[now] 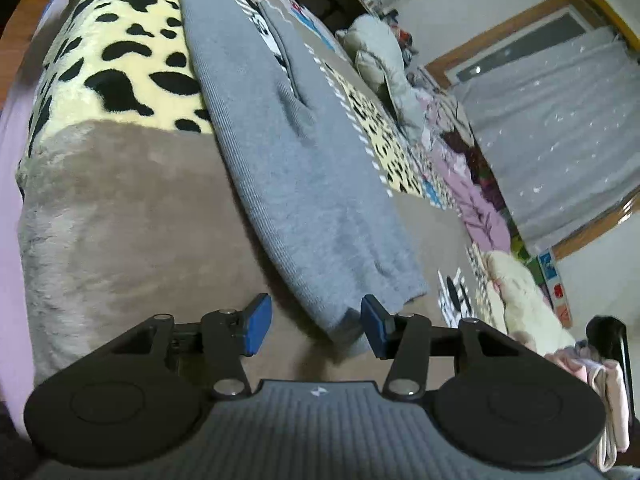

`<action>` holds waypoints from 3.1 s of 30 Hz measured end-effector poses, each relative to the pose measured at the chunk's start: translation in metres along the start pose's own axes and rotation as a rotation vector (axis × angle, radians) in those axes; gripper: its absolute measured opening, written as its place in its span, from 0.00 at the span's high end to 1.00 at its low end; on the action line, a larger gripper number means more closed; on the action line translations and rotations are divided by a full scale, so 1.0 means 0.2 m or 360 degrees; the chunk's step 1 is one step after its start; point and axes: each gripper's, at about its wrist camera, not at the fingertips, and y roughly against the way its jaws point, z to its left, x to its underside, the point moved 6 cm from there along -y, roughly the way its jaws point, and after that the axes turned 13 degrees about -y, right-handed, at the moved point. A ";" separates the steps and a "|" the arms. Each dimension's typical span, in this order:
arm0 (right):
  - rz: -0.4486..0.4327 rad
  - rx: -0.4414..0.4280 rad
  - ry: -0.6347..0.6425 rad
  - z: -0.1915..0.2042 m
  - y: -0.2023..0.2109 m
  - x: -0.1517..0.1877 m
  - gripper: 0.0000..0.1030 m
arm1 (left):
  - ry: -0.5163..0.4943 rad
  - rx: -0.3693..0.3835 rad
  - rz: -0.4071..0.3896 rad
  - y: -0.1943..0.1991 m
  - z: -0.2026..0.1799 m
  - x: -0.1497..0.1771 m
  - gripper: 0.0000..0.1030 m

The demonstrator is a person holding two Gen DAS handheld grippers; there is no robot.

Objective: Fold clothes

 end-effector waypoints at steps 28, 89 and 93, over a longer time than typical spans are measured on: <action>-0.0155 0.0053 -0.0972 -0.63 -0.28 -0.20 0.95 | 0.1127 0.0101 -0.0042 -0.41 0.65 -0.23 0.96; -0.0195 -0.0157 -0.1835 -0.94 -0.73 0.04 0.74 | 0.1283 0.0302 0.0226 -1.05 0.63 -0.38 0.98; -0.0154 -0.0135 -0.1856 -0.93 -0.77 0.06 0.74 | 0.1256 0.0303 0.0242 -1.07 0.62 -0.40 0.98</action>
